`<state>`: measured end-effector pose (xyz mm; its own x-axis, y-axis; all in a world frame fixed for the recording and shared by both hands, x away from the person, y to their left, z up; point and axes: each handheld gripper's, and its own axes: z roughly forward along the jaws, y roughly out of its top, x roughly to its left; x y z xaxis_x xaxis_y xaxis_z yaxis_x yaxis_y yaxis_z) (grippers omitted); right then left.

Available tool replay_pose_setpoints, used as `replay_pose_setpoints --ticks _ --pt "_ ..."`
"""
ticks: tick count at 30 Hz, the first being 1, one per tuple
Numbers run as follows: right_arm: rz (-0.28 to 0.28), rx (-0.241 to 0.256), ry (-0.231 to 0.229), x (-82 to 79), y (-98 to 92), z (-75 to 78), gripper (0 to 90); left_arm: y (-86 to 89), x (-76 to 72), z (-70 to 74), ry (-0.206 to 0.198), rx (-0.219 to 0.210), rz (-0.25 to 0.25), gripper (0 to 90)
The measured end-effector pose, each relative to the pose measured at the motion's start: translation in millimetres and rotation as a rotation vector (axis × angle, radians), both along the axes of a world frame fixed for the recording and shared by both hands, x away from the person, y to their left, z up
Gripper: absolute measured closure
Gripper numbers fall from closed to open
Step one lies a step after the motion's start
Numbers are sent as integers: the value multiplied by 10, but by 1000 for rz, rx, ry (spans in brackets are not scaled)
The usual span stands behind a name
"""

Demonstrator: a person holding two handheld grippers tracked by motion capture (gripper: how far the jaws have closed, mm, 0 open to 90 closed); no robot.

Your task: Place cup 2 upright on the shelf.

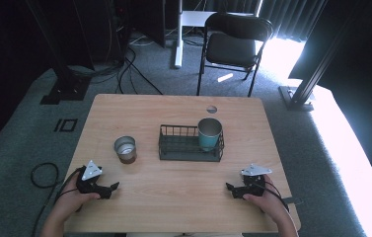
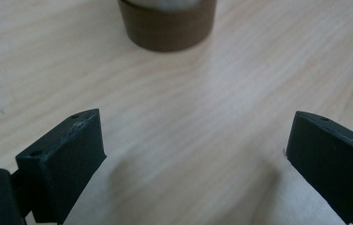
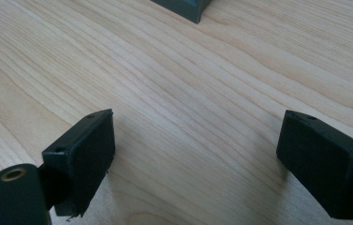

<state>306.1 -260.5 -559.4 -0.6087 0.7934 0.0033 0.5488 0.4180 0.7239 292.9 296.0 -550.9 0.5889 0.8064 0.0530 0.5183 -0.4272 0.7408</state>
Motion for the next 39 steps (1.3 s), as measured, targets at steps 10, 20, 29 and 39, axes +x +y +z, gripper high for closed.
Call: replay_pose_setpoints --ticks 10,20,29,39 --pt "-1 0 1 -1 0 0 113 -73 176 93 -25 -17 16 49" --pt "-1 0 1 -1 0 0 113 -200 376 187 -57 -50 33 49" --pt "0 -1 1 0 -1 0 113 -267 479 251 -79 -72 36 50" --pt "0 -1 0 0 -1 0 113 -354 603 330 -116 -97 50 49"
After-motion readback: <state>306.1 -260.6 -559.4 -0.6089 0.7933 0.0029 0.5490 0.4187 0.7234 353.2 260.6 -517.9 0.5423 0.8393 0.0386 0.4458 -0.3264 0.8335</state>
